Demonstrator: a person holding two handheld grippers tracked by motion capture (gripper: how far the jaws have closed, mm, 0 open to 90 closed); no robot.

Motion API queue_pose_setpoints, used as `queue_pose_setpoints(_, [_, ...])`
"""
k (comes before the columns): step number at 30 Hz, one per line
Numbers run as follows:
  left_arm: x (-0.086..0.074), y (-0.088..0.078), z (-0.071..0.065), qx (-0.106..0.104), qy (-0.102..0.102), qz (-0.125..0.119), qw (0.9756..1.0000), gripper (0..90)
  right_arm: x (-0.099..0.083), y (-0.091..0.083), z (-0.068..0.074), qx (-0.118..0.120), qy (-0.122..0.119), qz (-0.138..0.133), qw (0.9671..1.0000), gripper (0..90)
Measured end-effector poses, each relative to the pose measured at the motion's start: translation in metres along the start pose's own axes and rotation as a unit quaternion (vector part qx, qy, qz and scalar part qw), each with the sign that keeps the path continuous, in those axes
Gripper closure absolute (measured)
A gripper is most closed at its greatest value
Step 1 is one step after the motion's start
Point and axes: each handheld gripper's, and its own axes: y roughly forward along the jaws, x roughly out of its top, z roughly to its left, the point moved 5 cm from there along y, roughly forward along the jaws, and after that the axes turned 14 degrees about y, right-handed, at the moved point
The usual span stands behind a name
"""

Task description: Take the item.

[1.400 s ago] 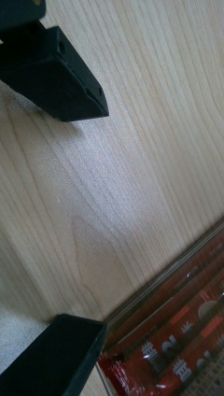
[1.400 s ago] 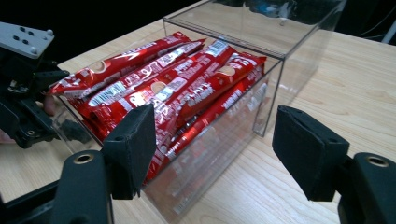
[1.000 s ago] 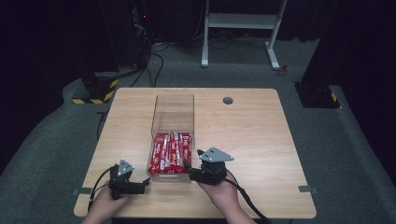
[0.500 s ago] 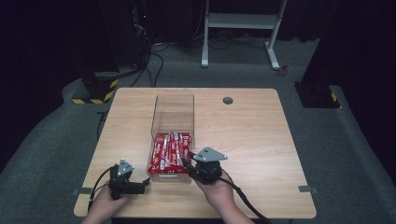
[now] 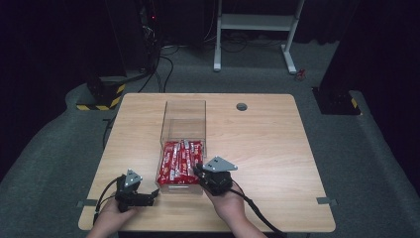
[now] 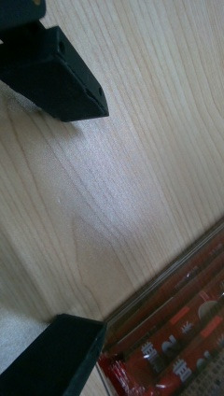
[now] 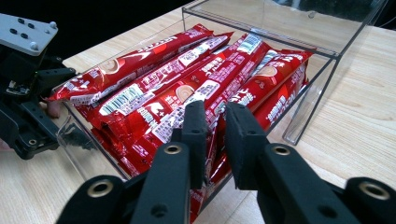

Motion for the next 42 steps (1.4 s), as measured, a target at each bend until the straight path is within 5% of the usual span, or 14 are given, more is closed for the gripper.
queue_pose_setpoints(8, [0.0,0.0,0.0,0.0,0.0,0.0,1.0,1.1,0.0,0.0,0.0,-0.006,0.007,-0.009,0.9999,89.0])
queue_pose_setpoints(42, [0.0,0.0,0.0,0.0,0.001,0.0,1.0,1.1,0.004,-0.017,0.002,0.015,0.02,-0.026,0.9993,89.9])
